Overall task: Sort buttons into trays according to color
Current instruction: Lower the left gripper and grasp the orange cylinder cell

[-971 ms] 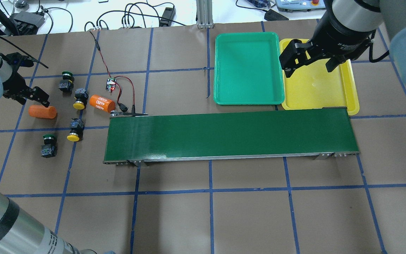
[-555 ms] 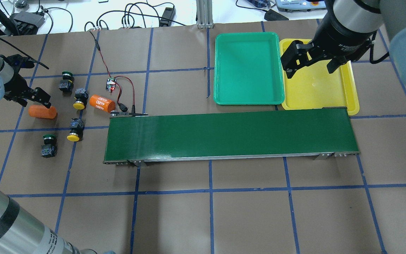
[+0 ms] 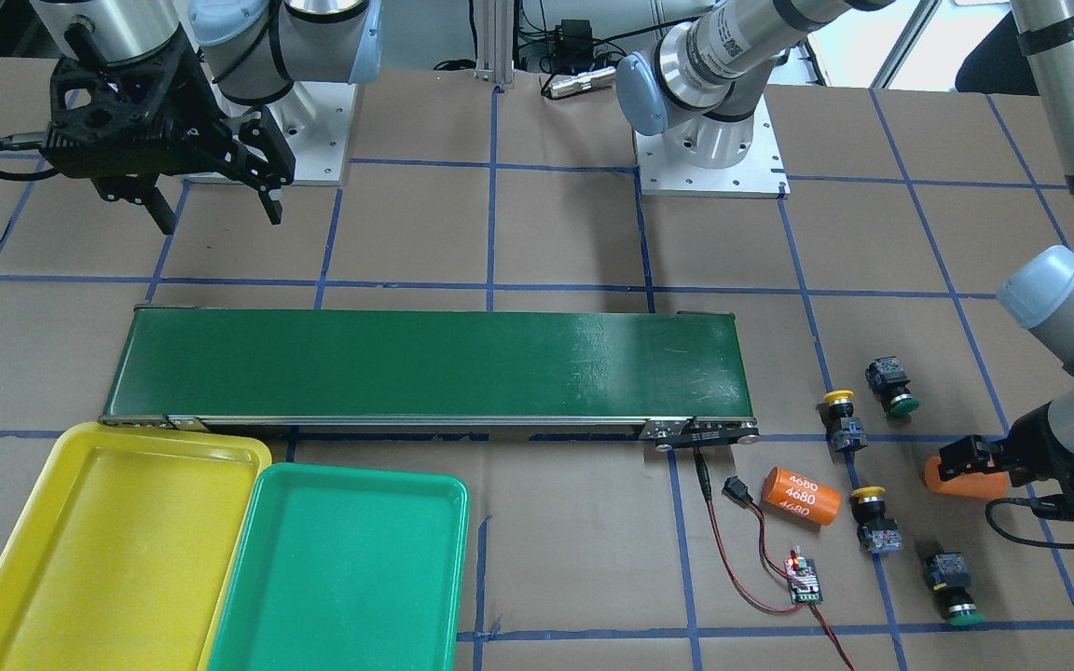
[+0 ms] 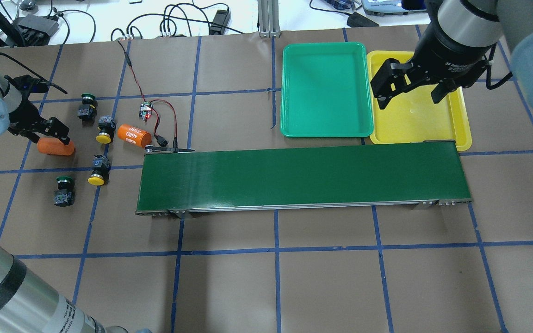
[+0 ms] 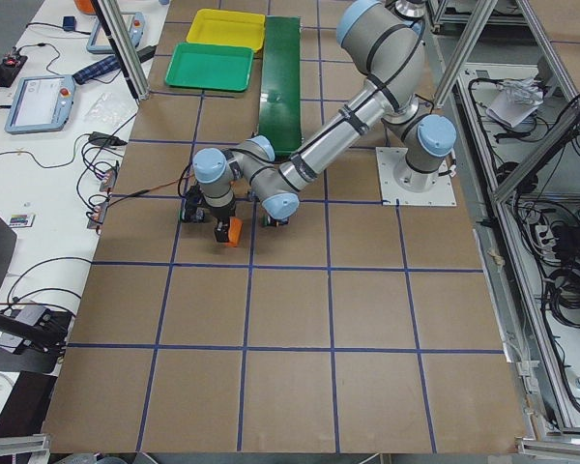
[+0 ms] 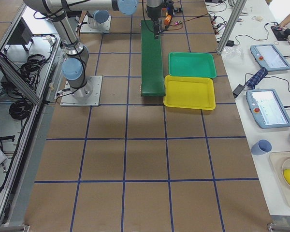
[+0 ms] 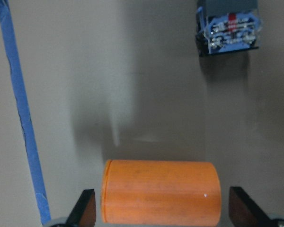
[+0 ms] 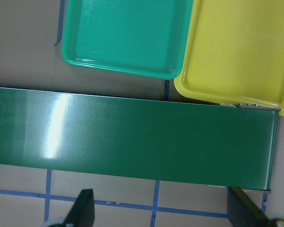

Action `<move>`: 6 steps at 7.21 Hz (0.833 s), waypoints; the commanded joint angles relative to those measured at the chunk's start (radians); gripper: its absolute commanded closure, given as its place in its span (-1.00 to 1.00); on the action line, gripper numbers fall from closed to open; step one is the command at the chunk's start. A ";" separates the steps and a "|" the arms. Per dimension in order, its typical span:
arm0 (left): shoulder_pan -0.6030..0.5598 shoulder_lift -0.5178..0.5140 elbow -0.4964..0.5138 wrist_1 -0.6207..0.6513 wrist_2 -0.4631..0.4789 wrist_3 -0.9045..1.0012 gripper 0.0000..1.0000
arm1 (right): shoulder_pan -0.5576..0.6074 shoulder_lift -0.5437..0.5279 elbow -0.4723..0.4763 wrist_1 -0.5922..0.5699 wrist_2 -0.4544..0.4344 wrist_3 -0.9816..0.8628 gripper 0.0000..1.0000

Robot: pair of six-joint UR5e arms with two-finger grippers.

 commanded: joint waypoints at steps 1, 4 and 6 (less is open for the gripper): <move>0.000 -0.015 0.002 0.005 0.004 0.003 -1.00 | -0.015 0.000 0.002 0.004 0.002 0.000 -1.00; 0.000 -0.027 0.004 0.005 0.001 0.001 0.65 | -0.019 0.000 0.003 0.004 0.003 -0.002 -1.00; -0.006 0.008 0.005 -0.055 0.001 -0.002 1.00 | -0.018 0.000 0.003 0.004 0.002 -0.002 -1.00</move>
